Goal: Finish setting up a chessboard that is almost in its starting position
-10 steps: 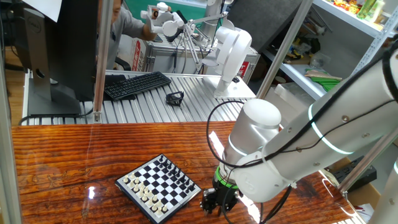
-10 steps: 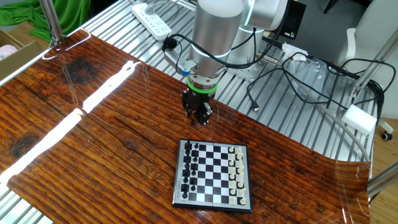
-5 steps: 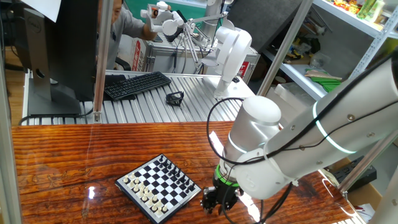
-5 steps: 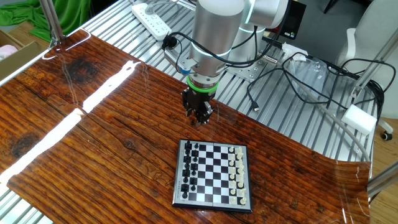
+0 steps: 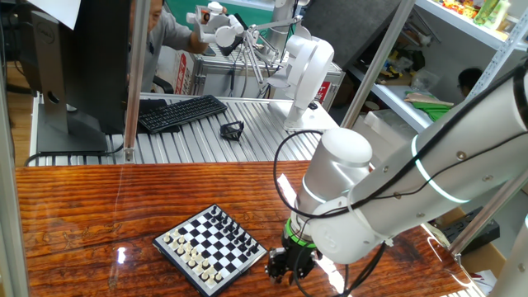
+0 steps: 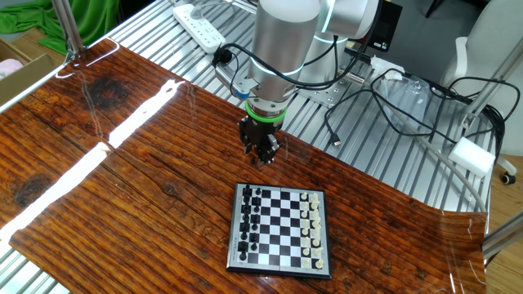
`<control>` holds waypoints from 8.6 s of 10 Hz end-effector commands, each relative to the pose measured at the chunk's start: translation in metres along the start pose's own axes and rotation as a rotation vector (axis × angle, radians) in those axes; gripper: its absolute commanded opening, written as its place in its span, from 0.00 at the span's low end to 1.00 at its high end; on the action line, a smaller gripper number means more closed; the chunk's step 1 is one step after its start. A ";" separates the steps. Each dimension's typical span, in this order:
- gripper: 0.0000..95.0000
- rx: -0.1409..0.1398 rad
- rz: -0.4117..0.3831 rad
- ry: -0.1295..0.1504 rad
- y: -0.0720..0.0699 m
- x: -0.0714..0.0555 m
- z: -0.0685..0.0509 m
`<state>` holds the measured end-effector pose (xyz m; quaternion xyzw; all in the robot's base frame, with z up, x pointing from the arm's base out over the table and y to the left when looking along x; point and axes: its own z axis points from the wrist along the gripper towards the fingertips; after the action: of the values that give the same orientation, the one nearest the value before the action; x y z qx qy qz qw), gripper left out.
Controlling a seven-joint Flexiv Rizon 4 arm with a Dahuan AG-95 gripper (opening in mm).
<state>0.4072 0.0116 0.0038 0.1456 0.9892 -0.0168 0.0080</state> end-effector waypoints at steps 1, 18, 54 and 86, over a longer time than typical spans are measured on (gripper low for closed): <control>0.40 -0.001 -0.001 -0.002 -0.001 0.000 -0.001; 0.00 -0.001 -0.028 -0.013 -0.001 0.001 -0.001; 0.00 0.007 -0.041 -0.027 0.000 0.001 -0.005; 0.00 0.001 -0.028 0.092 0.008 -0.031 -0.015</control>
<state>0.4409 0.0111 0.0160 0.1331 0.9904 -0.0109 -0.0371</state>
